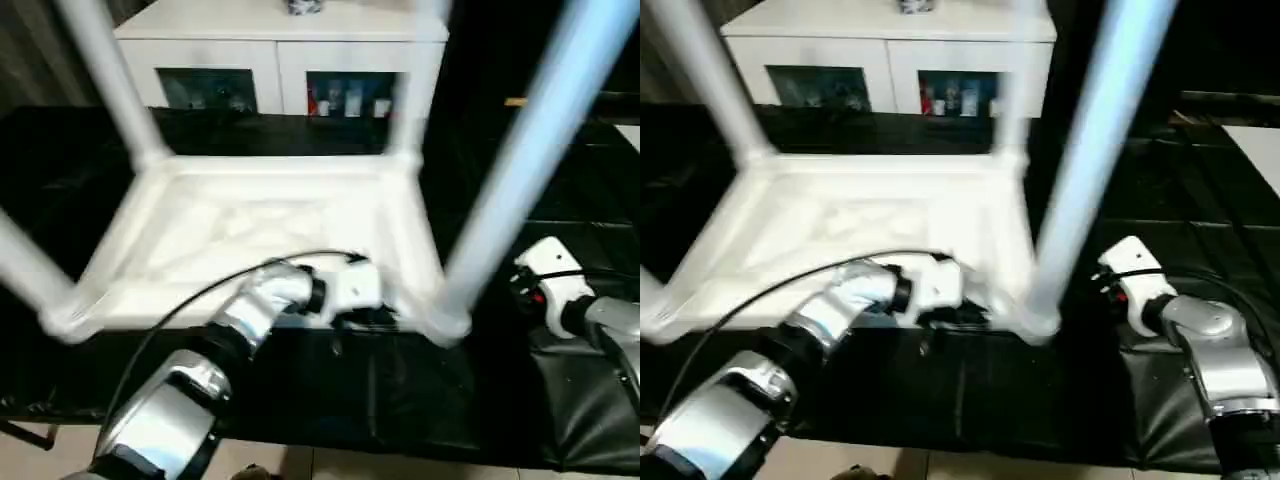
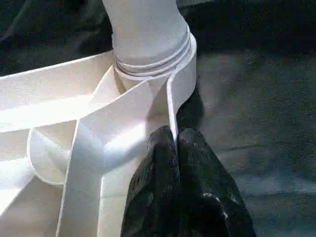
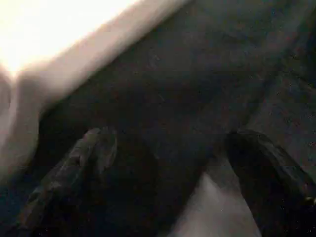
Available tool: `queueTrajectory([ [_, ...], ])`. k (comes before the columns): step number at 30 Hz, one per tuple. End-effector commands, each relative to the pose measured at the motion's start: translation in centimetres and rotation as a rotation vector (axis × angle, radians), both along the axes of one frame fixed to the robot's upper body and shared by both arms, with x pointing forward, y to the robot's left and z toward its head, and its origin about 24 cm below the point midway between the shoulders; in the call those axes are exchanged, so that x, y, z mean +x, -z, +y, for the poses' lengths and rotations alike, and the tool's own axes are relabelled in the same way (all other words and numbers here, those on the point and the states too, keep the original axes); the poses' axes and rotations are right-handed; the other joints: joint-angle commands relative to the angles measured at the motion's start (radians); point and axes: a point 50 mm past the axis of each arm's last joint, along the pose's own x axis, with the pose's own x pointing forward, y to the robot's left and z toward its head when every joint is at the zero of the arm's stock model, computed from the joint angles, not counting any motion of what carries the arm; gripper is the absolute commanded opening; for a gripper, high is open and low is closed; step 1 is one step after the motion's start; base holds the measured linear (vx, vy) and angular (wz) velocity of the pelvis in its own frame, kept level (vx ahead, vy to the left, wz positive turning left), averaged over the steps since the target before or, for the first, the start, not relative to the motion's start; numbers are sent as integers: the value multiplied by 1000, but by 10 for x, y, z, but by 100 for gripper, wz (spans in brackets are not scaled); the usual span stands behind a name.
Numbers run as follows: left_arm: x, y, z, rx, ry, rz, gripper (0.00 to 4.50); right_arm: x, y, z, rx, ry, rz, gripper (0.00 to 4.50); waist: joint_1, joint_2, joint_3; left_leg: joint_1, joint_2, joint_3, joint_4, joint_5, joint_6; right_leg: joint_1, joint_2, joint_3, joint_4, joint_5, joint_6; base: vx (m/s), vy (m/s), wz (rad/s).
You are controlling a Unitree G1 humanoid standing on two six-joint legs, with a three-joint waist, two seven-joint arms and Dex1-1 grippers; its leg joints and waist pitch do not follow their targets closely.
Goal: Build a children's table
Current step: Rotate leg to tighten, then rotate table base
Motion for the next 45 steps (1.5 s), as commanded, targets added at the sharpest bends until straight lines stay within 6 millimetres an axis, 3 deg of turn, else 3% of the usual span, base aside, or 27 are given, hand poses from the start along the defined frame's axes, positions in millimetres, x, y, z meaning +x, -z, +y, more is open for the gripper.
queueTrajectory([
  [1,2,-20,-11,-90,45,-95,0,-3,1,3,18,-20,12,378,-9,-27,-68,13,27,-14,-62,-176,95,50,-39,25,-61,-70,-259,0,0,0],
  [4,10,-22,-11,-73,-5,-165,0,-5,3,4,10,-34,17,378,-13,-26,-71,11,23,-13,-56,-166,115,48,-39,23,-62,-75,-253,0,0,0],
  [6,15,-24,-7,-64,-47,-220,0,-4,5,4,4,-25,14,378,-19,-31,-68,8,21,-14,-58,-183,111,49,-39,21,-67,-116,-241,0,0,0],
  [8,17,-25,-6,-67,-56,-233,0,-3,5,4,3,-21,12,378,-21,-28,-68,9,21,-15,-60,-190,102,47,-40,21,-71,-157,-226,0,0,0],
  [9,18,-25,-2,-78,-66,-215,44,-3,6,4,-1,-18,14,381,-23,-34,-67,7,21,-16,-61,-188,102,49,-40,20,-71,-160,-224,0,0,0],
  [14,17,-30,11,-169,-78,-186,83,-4,10,2,-37,27,20,381,-20,-36,-68,5,24,-14,-59,-160,110,46,-41,20,-63,-135,-244,0,0,0],
  [17,17,-33,14,-213,-99,-187,98,-2,10,-3,-49,76,3,381,-21,-34,-67,7,23,-12,-58,-161,110,43,-39,21,-63,-132,-248,0,0,0],
  [18,17,-41,25,-341,-168,-173,109,6,5,-13,-48,234,-95,381,-20,-33,-68,8,23,-12,-58,-155,105,43,-40,22,-62,-126,-250,0,0,0],
  [19,17,-41,25,-342,-169,-172,125,6,5,-13,-48,236,-96,381,-20,-34,-68,5,24,-14,-60,-148,101,44,-45,21,-58,-120,-257,0,0,0],
  [20,15,-44,33,-406,-211,-162,135,7,1,-14,-15,293,-155,381,-20,-28,-69,9,20,-11,-58,-157,96,41,-38,19,-62,-138,-254,0,0,0],
  [21,13,-46,44,-463,-267,-143,138,7,-4,-13,29,344,-216,381,-21,-30,-70,9,25,-11,-59,-156,95,43,-41,23,-58,-123,-255,0,0,0],
  [22,13,-46,44,-463,-267,-143,138,7,-4,-13,29,344,-216,381,-23,-27,-68,3,25,-13,-61,-153,99,43,-42,22,-56,-116,-254,0,0,0],
  [23,11,-47,51,-495,-301,-131,160,5,-7,-12,59,371,-251,381,-26,-24,-69,11,24,-10,-61,-170,95,38,-35,21,-59,-133,-245,0,0,0],
  [24,11,-47,51,-495,-301,-131,160,5,-7,-12,59,371,-251,381,-26,-23,-68,10,24,-11,-61,-175,95,38,-36,22,-60,-140,-240,0,0,0],
  [25,6,-45,63,-535,-355,-108,174,1,-11,-7,120,373,-309,381,-27,-15,-65,10,24,-10,-64,-193,84,39,-34,21,-62,-163,-231,0,0,0],
  [26,4,-44,67,-547,-374,-99,180,-1,-13,-5,140,372,-328,381,-27,-18,-63,10,28,-11,-66,-213,80,35,-36,23,-65,-178,-219,0,0,0],
  [27,-1,-42,76,-567,-416,-90,180,-6,-14,-1,194,354,-338,381,-27,-8,-62,10,26,-13,-69,-224,76,35,-34,21,-66,-192,-214,0,0,0],
  [28,-1,-42,76,-567,-416,-90,205,-6,-14,-1,194,354,-338,381,-29,-11,-63,12,28,-13,-70,-236,70,33,-33,22,-69,-194,-206,0,0,0],
  [29,-7,-40,87,-595,-464,-79,205,-13,-14,4,235,317,-350,381,-28,5,-64,17,28,-15,-73,-252,55,32,-30,21,-67,-199,-203,0,0,0],
  [30,-7,-40,87,-595,-464,-79,217,-13,-14,4,235,317,-350,381,-28,-1,-61,16,31,-15,-76,-269,52,31,-31,22,-73,-205,-200,0,0,0],
  [31,-11,-38,95,-613,-507,-82,222,-20,-13,8,281,287,-339,381,-32,-5,-60,15,26,-14,-76,-288,42,32,-28,21,-72,-222,-193,0,0,0],
  [32,-21,-37,108,-642,-566,-86,233,-34,-11,16,345,210,-304,381,-30,-5,-59,14,28,-15,-79,-296,42,33,-31,23,-75,-230,-187,0,0,0],
  [33,-29,-36,118,-657,-615,-92,233,-47,-10,22,372,143,-285,381,-28,4,-54,11,33,-18,-83,-336,48,33,-33,23,-78,-253,-169,0,0,0],
  [35,-36,-35,127,-663,-668,-93,262,-59,-7,28,410,92,-253,381,-30,4,-58,12,31,-20,-86,-337,43,34,-31,22,-83,-267,-152,0,0,0],
  [37,-41,-32,134,-649,-715,-85,274,-72,-5,35,436,33,-218,381,-32,7,-52,9,28,-20,-88,-344,42,30,-28,21,-86,-291,-142,0,0,0],
  [40,-46,-31,138,-627,-752,-64,298,-83,-5,44,459,-50,-178,381,-36,7,-48,13,31,-25,-94,-379,20,26,-30,24,-93,-354,-119,0,0,0],
  [45,-55,-27,146,-604,-810,-86,338,-86,-11,45,463,-86,-174,381,-50,5,-44,11,23,-28,-95,-411,8,21,-31,24,-104,-448,-81,0,0,0],
])
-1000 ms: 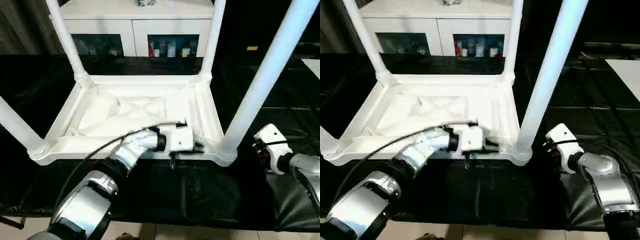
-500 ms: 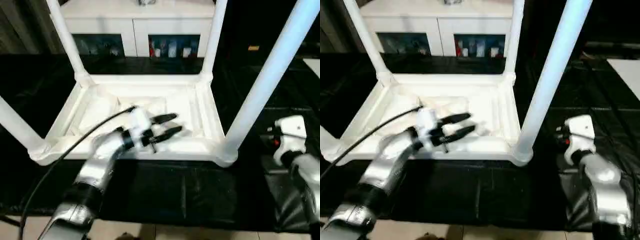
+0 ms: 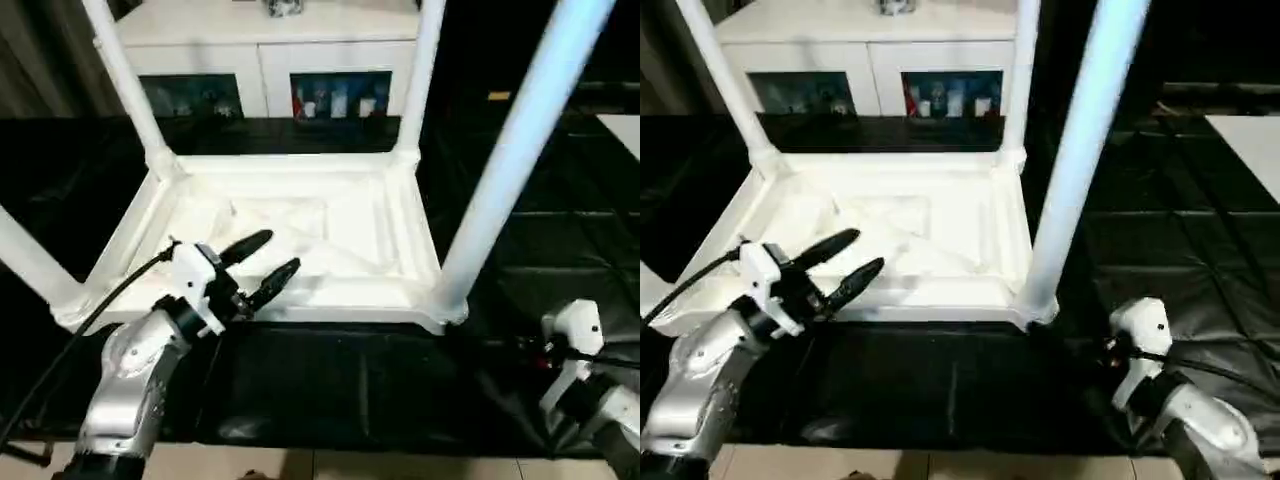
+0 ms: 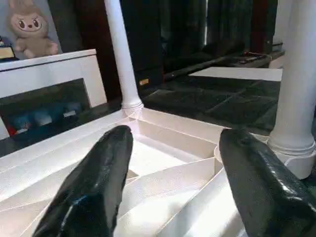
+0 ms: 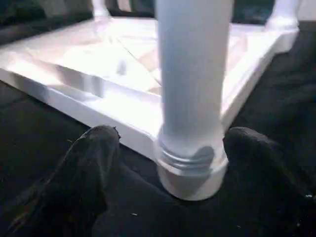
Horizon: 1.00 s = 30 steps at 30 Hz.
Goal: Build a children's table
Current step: Rotate table base
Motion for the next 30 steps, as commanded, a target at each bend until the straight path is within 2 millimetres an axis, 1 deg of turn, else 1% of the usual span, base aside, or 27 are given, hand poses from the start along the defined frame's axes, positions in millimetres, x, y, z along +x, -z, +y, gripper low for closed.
queueTrajectory([
  [1,-5,2,8,26,-40,7,355,-1,-5,1,-2,-22,-7,381,-2,-16,-39,14,24,-26,-93,-402,7,26,-36,25,-97,-439,-90,0,0,0],
  [3,-7,4,10,36,-55,19,363,-1,-6,1,-1,-26,-7,381,-7,-14,-38,17,21,-25,-91,-417,7,20,-34,24,-102,-476,-76,0,0,0],
  [5,-6,11,14,95,-125,49,378,-1,-8,9,22,-63,-2,381,-9,-19,-39,16,21,-26,-89,-405,10,19,-33,25,-102,-484,-65,0,0,0],
  [6,-2,13,16,113,-160,67,386,2,-8,17,29,-92,-1,381,-10,-18,-39,16,21,-27,-90,-405,10,19,-33,24,-103,-484,-60,0,0,0],
  [7,-1,14,16,112,-165,73,394,3,-7,19,29,-97,-3,381,-10,-19,-41,17,20,-27,-88,-395,8,19,-33,23,-101,-482,-58,0,0,0],
  [8,2,14,16,107,-177,90,403,6,-7,26,30,-117,-7,381,-11,-19,-40,15,19,-28,-89,-390,7,18,-33,23,-102,-488,-56,0,0,0],
  [9,5,13,14,92,-165,107,403,12,-6,32,24,-121,-7,381,-12,-17,-40,17,18,-28,-89,-393,4,16,-33,22,-101,-493,-58,0,0,0],
  [11,5,12,11,89,-142,116,412,18,-5,36,20,-119,-5,381,-15,-17,-42,16,19,-29,-90,-384,-2,18,-32,22,-100,-466,-71,0,0,0],
  [12,5,13,4,117,-52,142,412,38,-2,45,-14,-111,-25,381,-16,-26,-44,15,18,-29,-89,-379,-2,17,-32,23,-95,-445,-82,0,0,0],
  [13,5,13,3,116,-46,145,412,40,-3,46,-21,-108,-31,381,-22,-23,-44,9,15,-31,-91,-373,-5,21,-34,21,-88,-435,-92,0,0,0],
  [14,5,14,0,114,-11,162,412,51,-2,47,-56,-85,-46,381,-28,-16,-41,1,16,-35,-97,-385,-14,28,-34,15,-86,-457,-93,0,0,0],
  [15,4,14,0,116,-5,164,412,53,-2,47,-63,-79,-45,381,-28,-22,-43,6,15,-32,-95,-394,-16,24,-35,15,-93,-471,-89,0,0,0],
  [16,4,14,-2,124,14,169,412,58,-1,46,-83,-58,-41,381,-26,-24,-44,18,16,-30,-89,-400,-21,15,-36,21,-95,-463,-97,0,0,0],
  [17,3,14,-5,137,48,182,412,67,1,44,-123,-25,-41,381,-27,-24,-42,20,15,-27,-89,-405,-20,13,-34,24,-97,-459,-100,0,0,0],
  [18,3,14,-8,150,82,194,412,76,2,41,-161,4,-31,381,-26,-24,-45,21,15,-25,-87,-391,-20,16,-33,25,-92,-427,-114,0,0,0],
  [19,3,14,-10,166,110,203,412,83,4,38,-201,24,-17,381,-26,-29,-47,19,15,-24,-87,-373,-20,19,-31,24,-88,-396,-128,0,0,0],
  [20,5,13,-15,181,146,210,412,100,8,35,-303,43,-18,381,-26,-25,-48,20,16,-23,-86,-362,-22,20,-32,24,-84,-375,-142,0,0,0],
  [21,8,11,-18,190,161,209,412,110,10,35,-364,41,-24,381,-32,-25,-46,21,11,-21,-84,-367,-28,20,-30,20,-82,-378,-161,0,0,0],
  [22,12,10,-22,196,172,204,412,121,11,38,-392,41,-36,381,-30,-29,-48,22,12,-19,-81,-368,-28,20,-34,21,-85,-385,-164,0,0,0],
  [23,15,9,-24,198,175,201,412,128,12,41,-388,44,-41,381,-30,-25,-48,27,11,-18,-77,-372,-30,17,-34,22,-85,-388,-169,0,0,0],
  [24,16,8,-25,198,176,200,412,130,12,42,-385,45,-42,381,-31,-24,-48,31,9,-14,-73,-383,-26,14,-33,23,-89,-389,-178,0,0,0],
  [25,19,7,-28,196,178,194,412,136,12,45,-372,58,-39,381,-28,-28,-51,28,11,-16,-74,-365,-21,21,-35,23,-84,-359,-180,0,0,0],
  [26,21,6,-31,191,181,188,412,142,14,47,-384,74,-40,381,-28,-30,-51,22,12,-17,-76,-347,-15,28,-32,22,-79,-333,-182,0,0,0],
  [27,25,3,-39,185,189,174,412,157,14,49,-483,128,-68,381,-31,-33,-52,21,10,-17,-75,-330,-17,27,-32,20,-74,-320,-197,0,0,0],
  [28,26,2,-40,183,190,173,412,159,13,49,-490,139,-72,381,-31,-30,-55,20,11,-17,-73,-315,-22,31,-33,19,-73,-307,-207,0,0,0],
  [29,26,1,-42,179,193,170,412,162,12,49,-502,160,-81,381,-31,-30,-55,20,11,-17,-73,-315,-22,31,-33,19,-73,-307,-207,0,0,0],
  [30,25,-1,-43,165,189,166,412,167,5,50,-481,193,-108,381,-29,-46,-57,21,13,-13,-69,-293,-10,30,-33,22,-70,-275,-216,0,0,0],
])
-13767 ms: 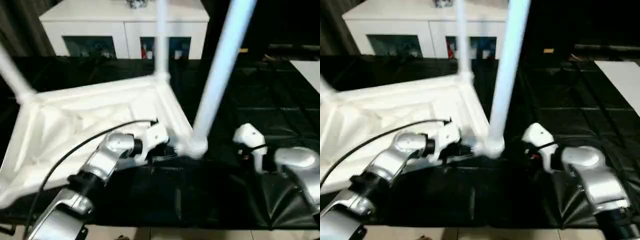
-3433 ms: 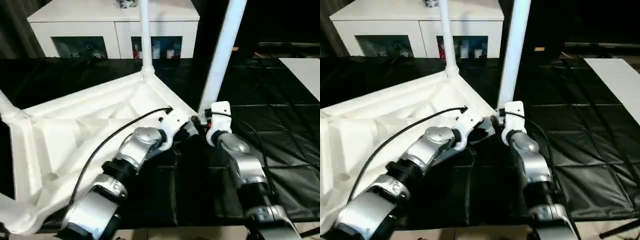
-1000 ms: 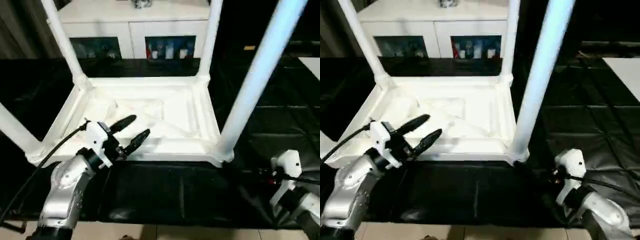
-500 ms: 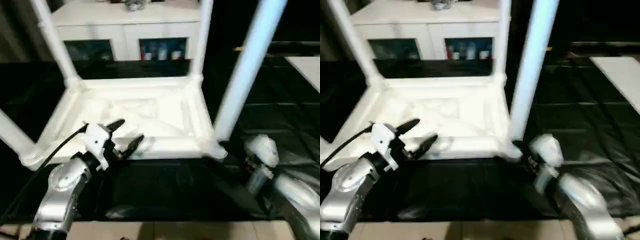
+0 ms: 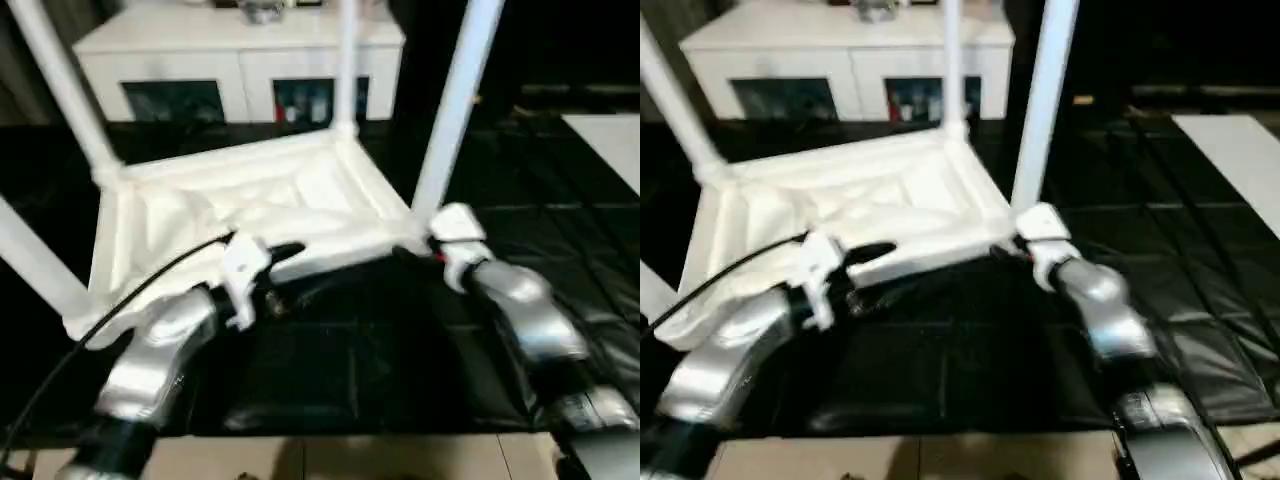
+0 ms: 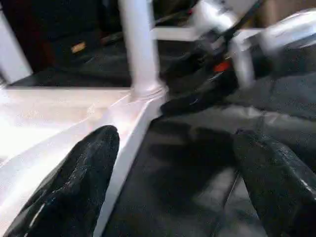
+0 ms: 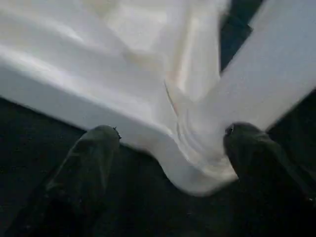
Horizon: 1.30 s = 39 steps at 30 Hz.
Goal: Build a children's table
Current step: Rotate table base
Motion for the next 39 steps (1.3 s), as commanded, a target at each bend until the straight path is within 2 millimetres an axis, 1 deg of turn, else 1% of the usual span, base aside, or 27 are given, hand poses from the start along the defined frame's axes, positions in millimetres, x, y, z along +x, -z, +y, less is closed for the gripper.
queueTrajectory([
  [1,-5,-1,4,-14,-26,20,412,10,-21,7,113,2,-82,381,-2,-28,-66,7,17,-11,-73,-262,9,41,-34,22,-65,-262,-200,0,0,0],
  [2,-8,0,5,-20,-31,30,412,10,-25,10,161,-18,-86,381,-1,-25,-68,6,17,-11,-72,-251,18,44,-36,23,-59,-241,-200,0,0,0],
  [3,-9,1,7,-19,-34,37,412,9,-27,12,195,-37,-83,381,-1,-31,-68,2,19,-11,-72,-236,29,46,-37,23,-59,-225,-199,0,0,0],
  [4,-10,1,7,-18,-35,38,412,9,-27,13,200,-41,-82,381,-2,-27,-67,0,19,-11,-71,-215,41,44,-31,21,-55,-204,-200,54,-11,-4],
  [5,-12,5,11,2,-46,50,412,6,-27,16,242,-96,-66,381,-2,-28,-72,6,18,-8,-66,-197,49,41,-28,22,-51,-165,-214,54,-11,-4],
  [6,-13,8,13,17,-54,58,412,1,-26,18,258,-140,-51,381,-2,-41,-73,4,18,-7,-64,-183,61,45,-26,23,-49,-133,-218,51,-9,-2],
  [7,-16,12,18,43,-63,71,412,-10,-23,21,276,-230,-14,381,2,-39,-76,-1,19,-8,-60,-126,86,49,-24,23,-37,-53,-222,0,0,0],
  [8,-15,13,18,46,-63,74,412,-12,-21,21,267,-248,-4,381,7,-35,-79,2,21,-6,-56,-88,110,43,-22,25,-31,20,-234,0,0,0],
  [10,-14,12,18,47,-57,75,412,-15,-15,19,247,-258,21,381,12,-37,-77,5,20,-3,-55,-83,119,38,-21,23,-32,35,-261,0,0,0],
  [12,-12,9,16,43,-37,72,412,-18,-9,16,217,-255,57,381,15,-38,-71,9,22,-1,-59,-138,100,36,-22,23,-40,-41,-267,0,0,0],
  [13,-11,8,15,41,-32,71,412,-20,-6,15,200,-256,75,381,19,-33,-67,12,23,-1,-63,-181,78,34,-24,24,-45,-106,-259,0,0,0],
  [15,-8,6,11,52,-29,67,412,-24,4,14,148,-263,133,381,20,-35,-61,18,24,-2,-69,-252,32,29,-24,25,-56,-208,-231,0,0,0],
  [16,-8,6,10,53,-29,67,412,-24,6,14,141,-265,144,381,20,-35,-60,18,23,-2,-69,-268,23,28,-24,26,-57,-228,-224,0,0,0],
  [19,-6,6,8,66,-37,68,412,-24,13,20,119,-269,177,381,16,-39,-59,14,21,-7,-73,-294,3,28,-28,27,-63,-296,-188,0,0,0],
  [21,-6,8,9,84,-43,72,412,-19,18,30,106,-266,195,381,8,-45,-60,7,20,-11,-74,-306,-2,30,-31,24,-64,-334,-182,0,0,0],
  [24,-8,7,10,87,-48,75,412,-10,19,36,101,-216,178,381,7,-43,-59,11,22,-12,-74,-312,-8,23,-32,26,-67,-345,-180,0,0,0],
  [25,-8,7,10,89,-49,76,412,-8,18,37,103,-206,175,381,3,-46,-60,8,20,-12,-74,-310,-12,24,-31,24,-64,-340,-190,0,0,0],
  [26,-9,7,12,91,-50,79,412,-1,16,40,122,-165,163,381,6,-53,-60,11,22,-10,-73,-307,-10,21,-30,25,-65,-332,-189,0,0,0],
  [27,-10,7,12,92,-50,80,412,1,15,42,133,-144,160,381,4,-52,-58,8,21,-12,-75,-313,-10,23,-31,24,-63,-346,-194,0,0,0],
  [28,-11,6,13,93,-54,82,412,8,11,45,139,-105,132,381,6,-54,-59,10,23,-12,-74,-311,-13,20,-35,25,-62,-349,-194,0,0,0],
  [29,-12,7,14,96,-56,85,412,13,7,48,167,-58,113,381,6,-49,-58,13,23,-12,-75,-313,-15,19,-33,25,-61,-344,-196,0,0,0],
  [30,-14,7,15,98,-58,88,412,19,2,51,199,-2,92,381,6,-53,-58,12,24,-13,-74,-308,-19,17,-36,26,-56,-332,-204,0,0,0],
  [31,-14,7,15,98,-58,88,412,19,2,51,199,-2,92,381,6,-51,-57,11,24,-13,-77,-312,-18,20,-33,24,-57,-333,-201,0,0,0],
  [33,-20,7,16,107,-64,92,412,32,-14,59,250,98,27,381,8,-48,-60,17,26,-11,-74,-309,-26,14,-32,27,-52,-293,-203,0,0,0],
  [34,-21,7,17,108,-64,93,412,34,-17,61,256,117,9,381,9,-51,-60,12,23,-12,-76,-304,-24,19,-30,24,-49,-280,-202,0,0,0],
  [36,-22,7,17,110,-64,94,412,37,-20,62,265,147,-4,381,15,-46,-60,16,24,-8,-75,-288,-21,16,-27,25,-46,-226,-205,0,0,0],
  [39,-25,7,18,118,-74,94,412,41,-24,59,294,258,-36,381,22,-44,-65,14,22,-6,-73,-251,-18,21,-26,24,-38,-159,-210,0,0,0],
])
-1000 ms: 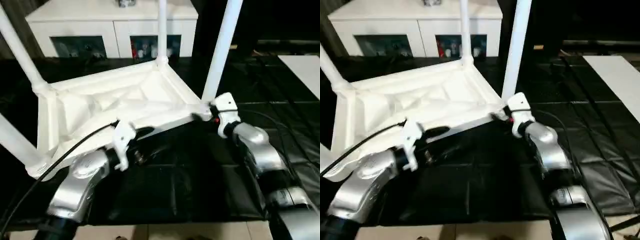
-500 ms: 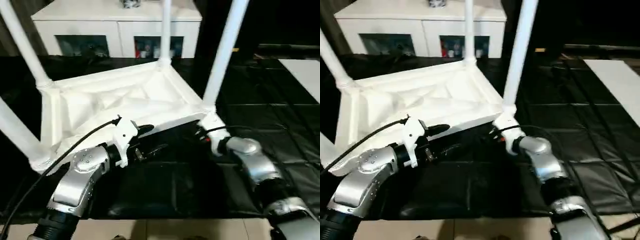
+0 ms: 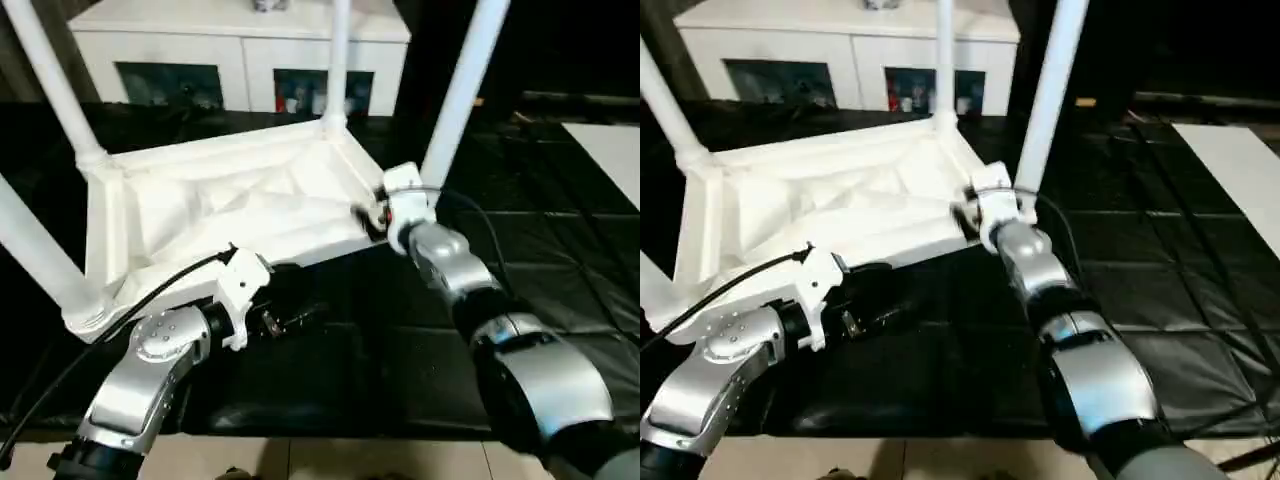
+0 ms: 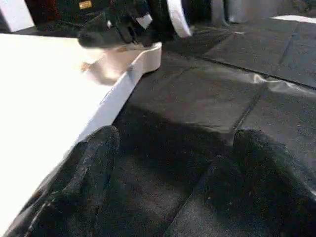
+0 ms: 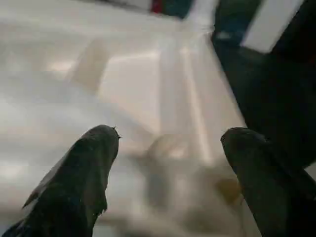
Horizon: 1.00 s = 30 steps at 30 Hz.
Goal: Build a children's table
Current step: Rotate table base
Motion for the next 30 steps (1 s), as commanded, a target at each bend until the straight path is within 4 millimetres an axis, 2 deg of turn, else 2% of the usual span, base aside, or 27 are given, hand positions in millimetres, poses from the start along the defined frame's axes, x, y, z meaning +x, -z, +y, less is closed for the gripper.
queueTrajectory([
  [1,-2,-2,3,20,-23,-21,412,1,2,-11,10,103,-1,381,1,7,-71,25,17,-6,-77,-243,-11,37,-27,24,-51,-137,-216,0,0,0],
  [3,-2,-2,5,5,-51,-36,412,2,0,-11,57,88,-13,381,4,5,-72,21,14,-5,-75,-231,-5,42,-26,25,-47,-107,-218,0,0,0],
  [4,-3,-3,8,-22,-76,-51,412,3,-8,-10,151,53,-47,381,4,3,-73,18,15,-4,-73,-229,11,45,-28,26,-47,-92,-220,0,0,0],
  [5,-3,-4,10,-35,-86,-52,412,3,-10,-9,185,35,-59,381,4,3,-73,18,15,-4,-73,-229,11,45,-28,26,-47,-92,-220,0,0,0],
  [6,-3,-4,12,-57,-104,-53,412,3,-13,-8,235,0,-73,381,0,11,-74,20,16,-2,-72,-244,21,44,-26,26,-49,-82,-224,0,0,0],
  [7,-4,-4,16,-116,-127,-35,412,0,-20,-9,299,-121,-138,381,1,16,-72,20,18,-4,-73,-250,30,46,-27,25,-48,-81,-236,0,0,0],
  [9,-8,-1,16,-128,-90,11,412,-6,-20,-11,301,-202,-169,381,1,20,-70,20,19,-4,-74,-253,33,45,-26,25,-50,-82,-237,0,0,0],
  [10,-10,1,16,-122,-65,37,431,-8,-20,-12,301,-234,-177,381,2,14,-70,21,19,-4,-75,-252,36,46,-23,24,-50,-87,-239,0,0,0],
  [11,-11,1,15,-111,-56,42,442,-10,-19,-13,295,-247,-183,381,2,13,-70,23,18,-5,-76,-256,38,47,-23,24,-51,-96,-241,0,0,0],
  [12,-10,4,15,-72,-41,55,448,-22,-15,-21,271,-306,-201,381,2,18,-69,27,19,-4,-76,-271,32,42,-22,24,-57,-124,-243,0,0,0],
  [13,-6,4,15,-47,-49,49,448,-30,-12,-26,240,-337,-208,381,10,21,-65,33,20,-4,-78,-290,25,39,-19,25,-62,-149,-225,0,0,0],
  [14,-6,4,15,-47,-49,49,449,-30,-12,-26,240,-337,-208,381,12,18,-65,33,20,-7,-82,-308,11,42,-18,25,-65,-177,-211,0,0,0],
  [15,-3,4,15,-25,-57,44,449,-39,-9,-30,204,-373,-212,381,9,17,-64,28,16,-9,-84,-311,1,45,-18,26,-68,-198,-201,0,0,0],
  [17,5,3,11,-3,-46,42,449,-57,-3,-40,137,-439,-198,381,13,13,-63,35,18,-7,-83,-338,-8,37,-19,28,-74,-241,-184,0,0,0],
  [18,7,3,8,0,-34,50,449,-63,-2,-44,126,-452,-194,381,13,13,-61,27,15,-10,-88,-344,-11,45,-21,28,-80,-275,-166,0,0,0],
  [19,10,4,2,8,-3,62,449,-69,-1,-51,108,-445,-186,381,13,13,-63,29,16,-10,-86,-344,-11,42,-22,29,-78,-279,-162,0,0,0],
  [20,11,4,0,13,14,66,449,-71,-1,-55,99,-436,-182,381,10,10,-61,24,15,-12,-87,-345,-11,44,-24,29,-81,-303,-154,0,0,0],
  [22,16,7,-8,38,56,106,449,-81,-2,-65,74,-442,-147,381,5,13,-61,23,12,-15,-87,-344,-12,43,-24,28,-85,-339,-141,0,0,0],
  [24,20,11,-14,62,89,147,449,-90,-1,-72,46,-483,-105,381,6,13,-61,27,12,-12,-85,-351,-9,39,-23,30,-90,-343,-137,0,0,0],
  [25,25,14,-17,104,116,166,449,-99,-2,-75,20,-533,-66,381,4,9,-62,22,10,-14,-85,-346,-4,44,-24,29,-89,-347,-136,0,0,0],
  [26,25,14,-17,104,116,166,449,-99,-2,-75,20,-533,-66,381,8,8,-62,22,11,-14,-84,-342,1,44,-25,29,-92,-362,-125,0,0,0],
  [27,30,15,-19,108,123,179,449,-105,-3,-78,11,-559,-40,381,4,10,-62,19,11,-15,-84,-336,1,45,-28,29,-91,-359,-129,0,0,0],
  [28,34,14,-20,103,115,179,449,-108,-4,-80,8,-568,-27,381,3,6,-63,15,9,-16,-83,-326,7,48,-27,26,-93,-369,-123,0,0,0],
  [29,34,14,-20,103,115,179,449,-108,-4,-80,8,-568,-27,381,0,6,-64,16,9,-15,-81,-320,11,46,-27,26,-95,-365,-129,0,0,0],
  [30,43,13,-21,120,90,163,449,-112,-7,-82,-5,-579,-10,381,-1,7,-64,14,9,-15,-81,-316,12,47,-27,26,-94,-364,-131,0,0,0],
])
